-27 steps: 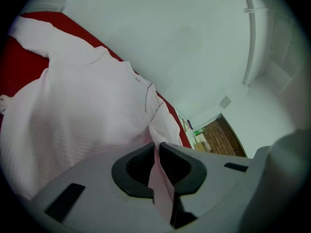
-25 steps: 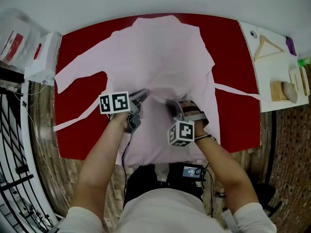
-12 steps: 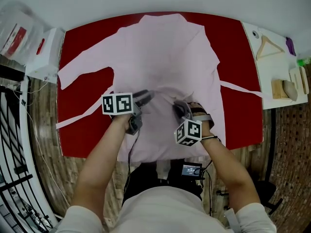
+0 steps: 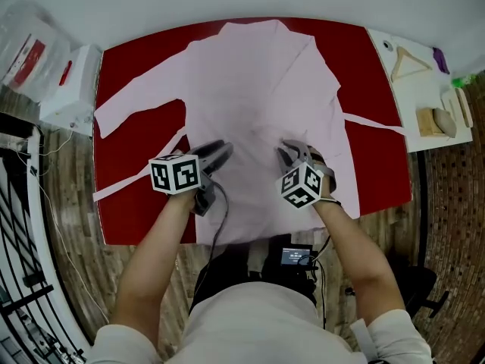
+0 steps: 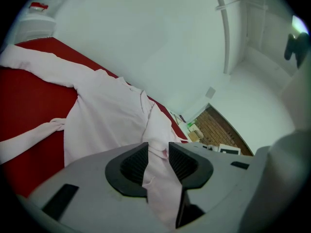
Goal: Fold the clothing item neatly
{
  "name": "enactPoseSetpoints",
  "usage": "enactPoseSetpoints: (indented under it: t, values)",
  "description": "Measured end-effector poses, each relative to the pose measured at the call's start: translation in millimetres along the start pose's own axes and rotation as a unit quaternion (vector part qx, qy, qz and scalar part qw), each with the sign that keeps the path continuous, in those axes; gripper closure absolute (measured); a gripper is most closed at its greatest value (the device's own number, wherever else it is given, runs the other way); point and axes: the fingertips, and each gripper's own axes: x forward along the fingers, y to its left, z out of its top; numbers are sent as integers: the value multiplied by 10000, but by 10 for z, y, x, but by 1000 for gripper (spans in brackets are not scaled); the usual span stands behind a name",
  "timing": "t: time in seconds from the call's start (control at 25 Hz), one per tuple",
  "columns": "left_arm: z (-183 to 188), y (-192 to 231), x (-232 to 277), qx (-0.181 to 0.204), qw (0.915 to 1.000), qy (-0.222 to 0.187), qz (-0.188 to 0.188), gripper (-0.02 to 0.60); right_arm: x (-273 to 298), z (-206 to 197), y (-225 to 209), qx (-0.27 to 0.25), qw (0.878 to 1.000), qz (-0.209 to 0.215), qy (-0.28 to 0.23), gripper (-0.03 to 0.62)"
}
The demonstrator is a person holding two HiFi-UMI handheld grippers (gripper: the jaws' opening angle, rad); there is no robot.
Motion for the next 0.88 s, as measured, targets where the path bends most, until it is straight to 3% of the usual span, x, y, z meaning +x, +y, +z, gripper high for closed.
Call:
enactPoseSetpoints:
  t: [0.12, 0.28, 0.52, 0.88]
  values:
    - [-85, -31, -111, 188, 9997, 152, 14, 449, 108, -4, -174, 699, 9972, -204, 187, 522]
    - [-249, -2, -268, 352, 9987, 327, 144, 449, 276, -12, -193, 1006, 9936, -263, 441, 522]
    - [-418, 41, -305, 227, 9988, 371, 213, 449, 378, -135, -156, 789, 9929, -290, 844, 523]
    - [-427, -35, -172, 152, 9993, 287, 195, 449, 230, -132, -31, 152, 9982, -326, 481, 560]
